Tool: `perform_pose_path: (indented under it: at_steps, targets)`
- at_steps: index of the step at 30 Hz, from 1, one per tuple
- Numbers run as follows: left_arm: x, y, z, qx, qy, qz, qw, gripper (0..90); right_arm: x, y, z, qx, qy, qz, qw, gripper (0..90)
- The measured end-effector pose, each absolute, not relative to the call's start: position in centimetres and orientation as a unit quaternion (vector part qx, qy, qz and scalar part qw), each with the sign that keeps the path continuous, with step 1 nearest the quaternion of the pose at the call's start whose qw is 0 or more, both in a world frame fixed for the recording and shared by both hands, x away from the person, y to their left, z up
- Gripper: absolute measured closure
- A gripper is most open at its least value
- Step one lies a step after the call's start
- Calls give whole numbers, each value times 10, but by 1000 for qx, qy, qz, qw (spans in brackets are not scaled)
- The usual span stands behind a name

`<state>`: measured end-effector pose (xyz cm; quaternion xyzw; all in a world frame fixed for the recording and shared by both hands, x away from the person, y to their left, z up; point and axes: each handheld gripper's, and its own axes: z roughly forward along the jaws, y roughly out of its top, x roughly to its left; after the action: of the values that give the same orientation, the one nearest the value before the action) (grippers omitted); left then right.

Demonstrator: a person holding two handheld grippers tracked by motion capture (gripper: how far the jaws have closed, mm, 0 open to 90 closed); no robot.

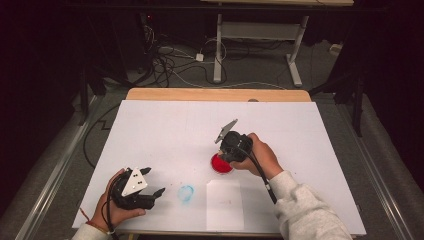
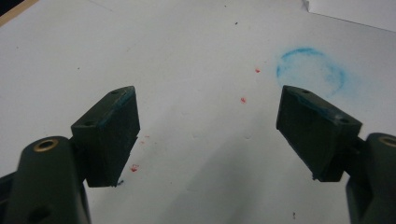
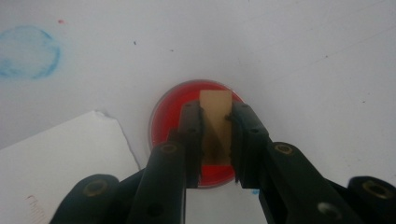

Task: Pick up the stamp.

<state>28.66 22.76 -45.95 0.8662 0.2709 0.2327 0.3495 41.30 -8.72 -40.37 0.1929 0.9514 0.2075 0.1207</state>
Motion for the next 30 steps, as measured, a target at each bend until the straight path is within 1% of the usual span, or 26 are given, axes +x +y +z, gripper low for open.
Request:
perform_pose_path:
  at_steps: [8,12,17,23,29,30]
  targets:
    - [286,228,-460,867,274,227,349,208,420,-82,-426,197,958,176,108,763]
    - [287,227,-460,867,274,226,348,208,421,-83,-427,202,957,179,105,764]
    - [286,227,-460,868,269,232,348,208,424,-84,-428,214,956,181,90,765]
    - [287,225,-460,869,268,231,347,208,424,-83,-429,216,956,177,91,766]
    - [286,225,-461,870,270,225,347,208,422,-81,-430,216,956,175,100,766]
    - [286,225,-460,870,265,230,346,208,421,-81,-430,214,956,174,103,766]
